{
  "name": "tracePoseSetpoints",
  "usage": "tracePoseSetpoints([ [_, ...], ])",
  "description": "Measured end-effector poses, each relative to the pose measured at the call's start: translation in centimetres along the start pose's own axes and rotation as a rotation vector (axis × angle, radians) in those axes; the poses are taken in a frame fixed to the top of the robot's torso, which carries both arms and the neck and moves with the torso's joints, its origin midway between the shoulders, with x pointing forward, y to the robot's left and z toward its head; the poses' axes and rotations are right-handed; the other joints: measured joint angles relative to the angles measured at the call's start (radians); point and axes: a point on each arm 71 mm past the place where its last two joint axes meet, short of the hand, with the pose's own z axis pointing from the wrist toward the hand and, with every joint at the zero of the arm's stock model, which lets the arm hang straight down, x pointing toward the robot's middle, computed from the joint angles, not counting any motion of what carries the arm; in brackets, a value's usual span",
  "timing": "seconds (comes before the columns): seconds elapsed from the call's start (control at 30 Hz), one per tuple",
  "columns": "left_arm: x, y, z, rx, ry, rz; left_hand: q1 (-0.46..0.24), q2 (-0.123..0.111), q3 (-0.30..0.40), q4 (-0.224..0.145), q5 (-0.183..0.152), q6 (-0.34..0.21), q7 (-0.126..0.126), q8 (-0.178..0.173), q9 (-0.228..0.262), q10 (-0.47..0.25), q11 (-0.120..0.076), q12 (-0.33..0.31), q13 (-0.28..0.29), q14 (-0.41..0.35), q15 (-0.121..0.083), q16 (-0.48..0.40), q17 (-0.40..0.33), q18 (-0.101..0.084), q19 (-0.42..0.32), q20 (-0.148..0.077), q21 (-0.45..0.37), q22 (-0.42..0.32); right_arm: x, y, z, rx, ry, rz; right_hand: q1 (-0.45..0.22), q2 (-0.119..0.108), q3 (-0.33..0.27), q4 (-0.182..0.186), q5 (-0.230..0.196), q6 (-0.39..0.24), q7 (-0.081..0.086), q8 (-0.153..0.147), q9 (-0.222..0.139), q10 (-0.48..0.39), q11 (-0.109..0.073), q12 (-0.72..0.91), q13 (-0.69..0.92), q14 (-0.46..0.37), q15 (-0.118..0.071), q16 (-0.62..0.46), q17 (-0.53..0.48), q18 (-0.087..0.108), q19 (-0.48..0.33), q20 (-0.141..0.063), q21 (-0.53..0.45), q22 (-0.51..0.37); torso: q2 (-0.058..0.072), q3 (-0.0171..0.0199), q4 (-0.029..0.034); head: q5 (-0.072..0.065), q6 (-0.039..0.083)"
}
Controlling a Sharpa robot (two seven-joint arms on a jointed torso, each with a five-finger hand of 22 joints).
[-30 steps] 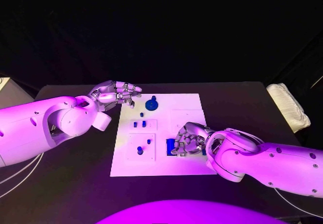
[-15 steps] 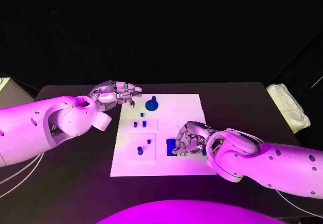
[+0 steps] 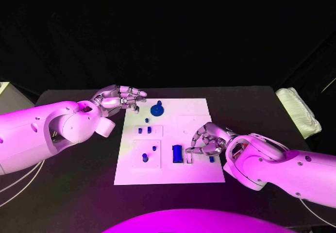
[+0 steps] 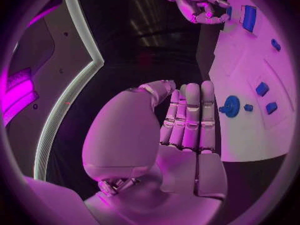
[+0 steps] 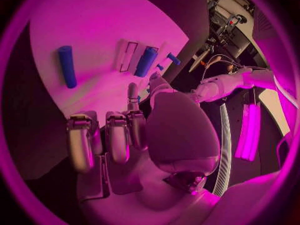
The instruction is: Assemble the parts on the task board
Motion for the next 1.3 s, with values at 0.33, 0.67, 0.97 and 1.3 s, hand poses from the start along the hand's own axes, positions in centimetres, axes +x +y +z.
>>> tracePoseSetpoints([
  [0.33,0.2,0.0,-0.1,0.001,0.005,-0.001,0.0,0.0,0.0,0.0,0.0,0.0,0.0,0.004,0.0,0.0,0.0,0.0,0.0,0.0,0.0,0.0,0.0,0.0,0.0,0.0,0.0,0.0,-2.8,-4.0,-2.2,0.097,-0.05,-0.019,0.016,0.008,0.0,0.0,0.0,0.0,0.0,0.0,0.0,0.0,0.0,0.0,0.0,0.0,0.0,0.0,0.0,0.0,0.0,0.0,0.0,0.0,0.001,-0.0008,0.0007,-0.011,0.002],
  [0.67,0.3,-0.1,-0.2,0.004,0.006,-0.001,0.0,0.0,0.0,0.0,0.0,0.0,0.0,0.004,0.0,0.0,0.0,0.0,0.0,0.0,0.0,0.0,0.0,0.0,0.0,0.0,0.0,0.0,-2.3,-6.0,-3.7,0.15,-0.051,-0.083,0.016,0.008,0.0,0.0,0.0,0.0,0.0,0.0,-0.001,0.0,0.0,-0.004,0.0,0.0,0.0,0.0,0.0,0.0,0.0,0.0,0.0,0.0,0.0,0.0015,-0.0025,-0.017,0.0],
  [0.97,0.3,-0.1,-0.2,0.005,0.006,0.0,0.0,0.0,0.0,0.0,0.0,0.0,0.0,0.01,0.0,0.0,0.0,0.008,0.0,-0.004,0.004,0.0,0.0,0.0,0.0,0.0,-0.005,-0.001,-0.6,-6.4,-3.4,0.174,-0.028,-0.108,0.015,0.007,-0.004,0.004,0.0,0.0,0.0,0.0,-0.002,-0.003,0.003,-0.004,0.0,0.0,0.0,0.0,0.0,0.0,0.0,0.0,0.0,0.0,0.002,0.0022,0.0,-0.013,0.0],
  [1.3,0.2,-0.1,-0.3,0.004,0.004,0.0,0.0,0.0,0.0,0.0,0.0,0.0,0.0,0.01,0.0,0.0,0.0,0.008,0.0,-0.004,0.004,0.0,0.0,0.0,0.0,0.0,-0.005,-0.001,0.8,-6.3,-2.5,0.18,-0.012,-0.124,0.0,0.01,-0.004,0.004,0.0,0.001,-0.001,0.003,0.002,-0.004,0.004,-0.004,0.0,0.0,0.0,0.0,0.0,0.0,0.0,0.0,0.0,0.0,0.002,0.0011,0.001,-0.013,-0.007],
])
